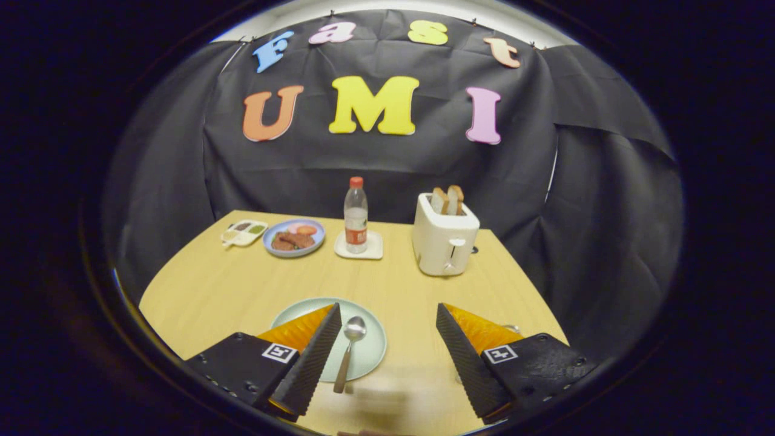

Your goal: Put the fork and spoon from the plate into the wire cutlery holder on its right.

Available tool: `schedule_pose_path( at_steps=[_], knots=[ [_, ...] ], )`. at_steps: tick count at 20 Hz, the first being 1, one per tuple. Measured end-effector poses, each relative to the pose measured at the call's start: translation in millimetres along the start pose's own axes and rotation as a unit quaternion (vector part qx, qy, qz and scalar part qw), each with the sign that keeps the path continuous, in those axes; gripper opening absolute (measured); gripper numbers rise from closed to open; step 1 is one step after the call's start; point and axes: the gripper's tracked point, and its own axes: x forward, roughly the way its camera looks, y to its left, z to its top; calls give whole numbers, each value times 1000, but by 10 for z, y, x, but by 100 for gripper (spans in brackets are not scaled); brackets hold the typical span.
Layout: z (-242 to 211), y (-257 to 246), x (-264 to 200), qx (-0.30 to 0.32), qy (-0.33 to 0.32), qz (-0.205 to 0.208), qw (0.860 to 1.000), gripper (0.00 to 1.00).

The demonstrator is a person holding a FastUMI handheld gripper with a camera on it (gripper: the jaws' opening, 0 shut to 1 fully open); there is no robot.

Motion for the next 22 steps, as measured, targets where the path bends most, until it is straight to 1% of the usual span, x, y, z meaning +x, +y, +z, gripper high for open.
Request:
schedule_pose_path(
  at_steps=[4, 5, 6, 8, 10, 13, 15, 16, 18, 19, 20, 22],
  knots=[
    [-490, 279, 271, 26, 64, 0, 998, 93],
    [-586, 352, 346, 30, 76, 2, 997, 87],
    [-696, 421, 410, 29, 89, 3, 996, 86],
    [-808, 510, 530, 26, 105, 3, 994, 86],
    [-808, 570, 623, 29, 106, 3, 994, 78],
    [-962, 570, 782, 47, 138, -8, 989, 61],
    [-1094, 599, 837, 66, 166, -3, 984, 55],
    [-1116, 609, 842, 68, 172, -1, 983, 49],
    [-1162, 599, 879, 58, 179, -4, 982, 37],
    [-1156, 620, 883, 55, 181, 3, 982, 32],
    [-1166, 598, 891, 47, 182, -4, 982, 32],
    [-1191, 600, 846, 44, 192, 0, 980, 10]
  ],
)
